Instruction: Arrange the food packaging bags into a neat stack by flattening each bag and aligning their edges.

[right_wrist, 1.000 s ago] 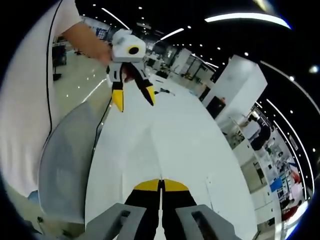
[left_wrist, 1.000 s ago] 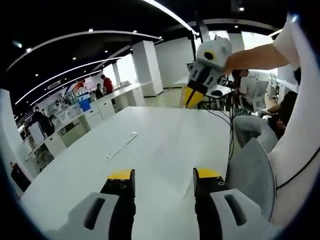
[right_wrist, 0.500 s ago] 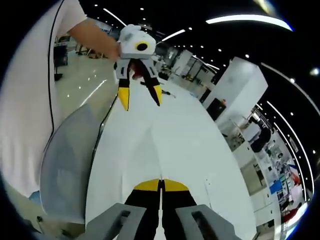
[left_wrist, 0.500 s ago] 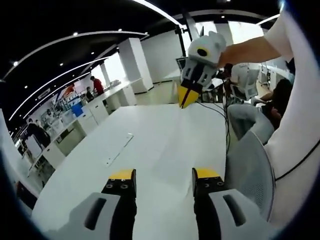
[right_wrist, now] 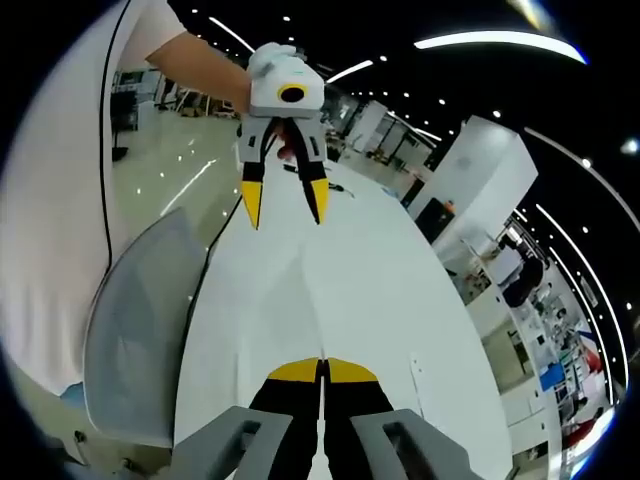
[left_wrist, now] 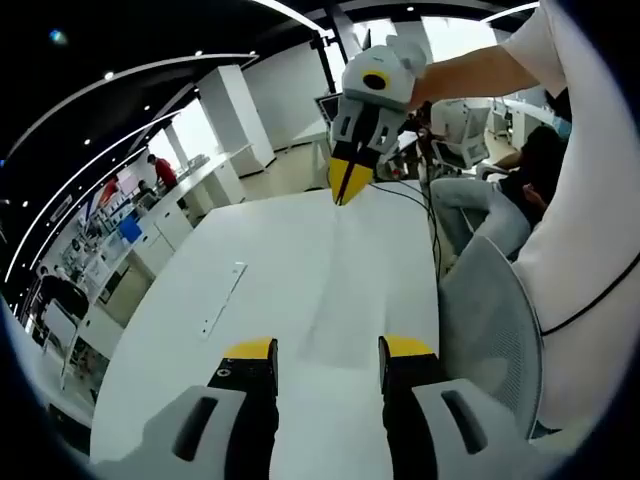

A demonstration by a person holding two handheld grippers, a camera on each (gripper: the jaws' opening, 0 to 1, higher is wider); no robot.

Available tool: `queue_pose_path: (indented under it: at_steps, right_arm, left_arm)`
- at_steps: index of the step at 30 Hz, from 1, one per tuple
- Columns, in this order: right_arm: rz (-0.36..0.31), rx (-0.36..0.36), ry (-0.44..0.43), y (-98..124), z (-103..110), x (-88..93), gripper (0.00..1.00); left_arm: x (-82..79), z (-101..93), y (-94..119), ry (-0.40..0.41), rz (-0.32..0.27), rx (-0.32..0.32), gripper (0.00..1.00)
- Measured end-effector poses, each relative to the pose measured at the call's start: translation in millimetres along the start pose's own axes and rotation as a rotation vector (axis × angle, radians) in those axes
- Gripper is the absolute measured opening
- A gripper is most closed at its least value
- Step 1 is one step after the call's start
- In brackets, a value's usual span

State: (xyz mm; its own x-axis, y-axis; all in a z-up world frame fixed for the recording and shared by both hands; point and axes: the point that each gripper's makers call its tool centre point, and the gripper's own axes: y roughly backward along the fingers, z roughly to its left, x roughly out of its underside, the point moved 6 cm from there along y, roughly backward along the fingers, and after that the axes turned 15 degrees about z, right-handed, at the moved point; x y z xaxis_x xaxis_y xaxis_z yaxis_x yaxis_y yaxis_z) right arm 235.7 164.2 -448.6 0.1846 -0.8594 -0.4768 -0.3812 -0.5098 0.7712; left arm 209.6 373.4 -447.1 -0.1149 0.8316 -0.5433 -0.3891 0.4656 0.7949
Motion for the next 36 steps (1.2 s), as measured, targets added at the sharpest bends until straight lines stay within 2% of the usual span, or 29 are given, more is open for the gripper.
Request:
queue_pose_path:
  at_steps: [12, 19, 24, 30, 36]
  right_arm:
    - [-0.001, -0.007, 0.008, -1.1, 1.8, -4.2, 0.0]
    - [0.002, -0.011, 0.012, -2.0, 1.6, -3.9, 0.0]
    - [0.002, -0.014, 0.016, -2.7, 2.4, -4.9, 0.0]
    - [0.001, -0.016, 0.021, -2.5, 3.0, -7.3, 0.0]
    - [0.003, -0.019, 0.026, -2.5, 4.8, -7.8, 0.0]
  left_arm:
    - [-2.4, -7.0, -5.2, -0.1, 0.1, 0.043, 0.31]
    - [-4.4, -7.8, -7.5, -0.129, 0.133, 0.068, 0.25]
    - [-6.6, -5.4, -11.1, -0.145, 0.154, 0.077, 0.25]
    - [-1.7, -3.9, -19.2, -0.19, 0.221, 0.086, 0.19]
    - [-2.6, -4.5, -20.9, -0.218, 0.239, 0.096, 0.14]
